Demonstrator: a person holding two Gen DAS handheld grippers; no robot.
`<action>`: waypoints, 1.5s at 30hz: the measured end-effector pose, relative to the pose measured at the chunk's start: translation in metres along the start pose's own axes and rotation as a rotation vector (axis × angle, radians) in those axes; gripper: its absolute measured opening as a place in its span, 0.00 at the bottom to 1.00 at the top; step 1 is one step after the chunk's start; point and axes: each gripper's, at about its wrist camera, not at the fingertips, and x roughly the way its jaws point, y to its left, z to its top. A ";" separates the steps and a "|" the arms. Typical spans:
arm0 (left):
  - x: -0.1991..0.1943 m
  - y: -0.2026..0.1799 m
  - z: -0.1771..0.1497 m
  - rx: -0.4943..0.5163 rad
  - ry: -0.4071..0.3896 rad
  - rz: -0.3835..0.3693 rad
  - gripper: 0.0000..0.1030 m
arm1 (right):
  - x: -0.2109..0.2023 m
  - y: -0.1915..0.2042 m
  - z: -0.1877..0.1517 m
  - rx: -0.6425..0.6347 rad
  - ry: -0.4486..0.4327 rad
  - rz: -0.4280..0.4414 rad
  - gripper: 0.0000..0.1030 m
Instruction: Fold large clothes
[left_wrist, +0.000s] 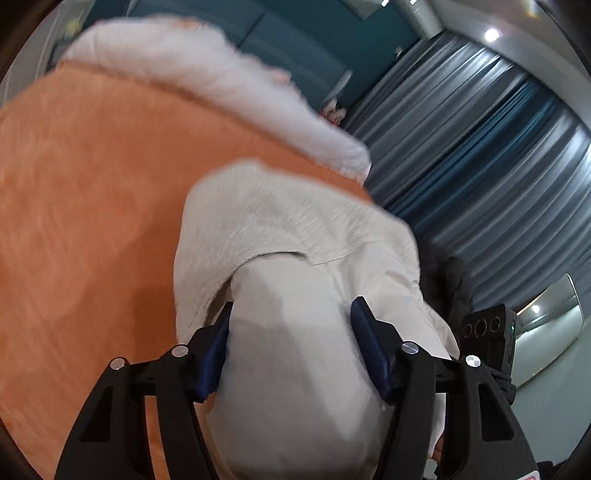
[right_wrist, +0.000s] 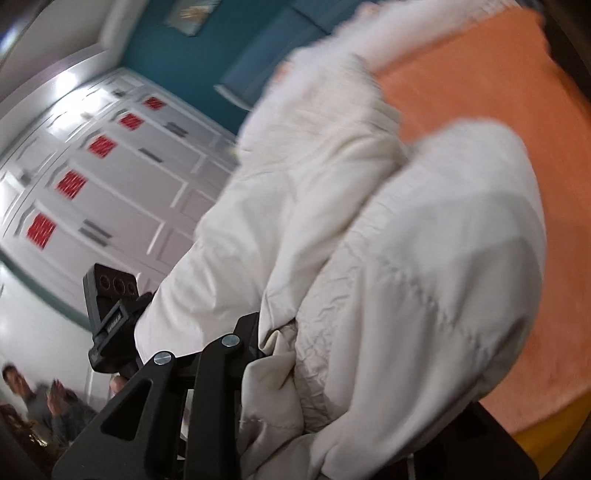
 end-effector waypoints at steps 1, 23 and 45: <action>-0.009 -0.002 0.009 0.009 -0.026 0.000 0.55 | 0.002 0.012 0.005 -0.026 -0.008 0.014 0.21; -0.001 0.144 0.044 0.097 -0.006 0.509 0.51 | 0.162 -0.062 0.043 0.088 0.079 -0.178 0.37; 0.049 0.121 0.087 0.033 -0.004 0.647 0.51 | 0.308 0.073 0.190 -0.494 0.149 -0.454 0.00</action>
